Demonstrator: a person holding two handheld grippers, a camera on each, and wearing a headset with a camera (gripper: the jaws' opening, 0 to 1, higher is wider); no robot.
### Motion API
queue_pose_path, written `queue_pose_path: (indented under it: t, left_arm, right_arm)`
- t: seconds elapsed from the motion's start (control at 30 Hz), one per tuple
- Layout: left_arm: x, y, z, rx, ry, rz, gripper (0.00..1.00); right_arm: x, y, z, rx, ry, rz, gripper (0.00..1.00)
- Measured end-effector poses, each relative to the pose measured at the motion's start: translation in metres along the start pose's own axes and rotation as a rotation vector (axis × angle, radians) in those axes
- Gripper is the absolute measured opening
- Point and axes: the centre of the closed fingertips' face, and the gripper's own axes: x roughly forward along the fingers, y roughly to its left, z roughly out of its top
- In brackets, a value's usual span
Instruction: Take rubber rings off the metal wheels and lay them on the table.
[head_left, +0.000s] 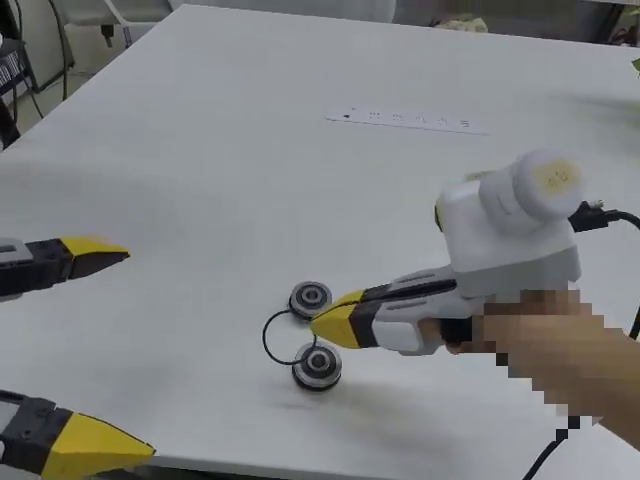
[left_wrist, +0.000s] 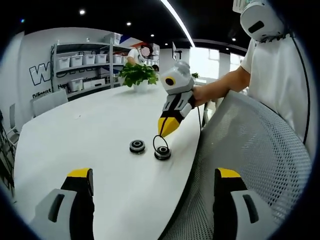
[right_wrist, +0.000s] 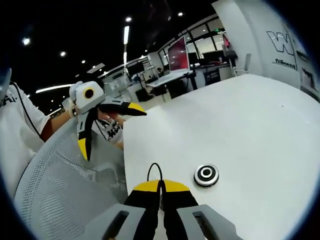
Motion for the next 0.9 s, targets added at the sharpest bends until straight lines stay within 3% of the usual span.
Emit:
queue_pose_path:
  t: [0.2, 0.4, 0.6, 0.9]
  left_arm:
    - [0.004, -0.006, -0.007, -0.021, 0.013, -0.013, 0.99]
    - [0.006, -0.01, -0.006, -0.046, 0.01, -0.022, 0.99]
    - [0.008, -0.013, -0.009, -0.053, 0.029, -0.033, 0.99]
    - [0.008, -0.014, -0.008, -0.064, 0.025, -0.03, 0.99]
  right_arm:
    - [0.011, 0.004, 0.002, -0.018, 0.031, 0.025, 0.0]
    - [0.027, 0.002, -0.001, -0.063, 0.071, 0.04, 0.0]
    - [0.043, -0.003, -0.011, -0.073, 0.128, 0.044, 0.0]
    - [0.057, -0.009, -0.015, -0.092, 0.161, 0.022, 0.0]
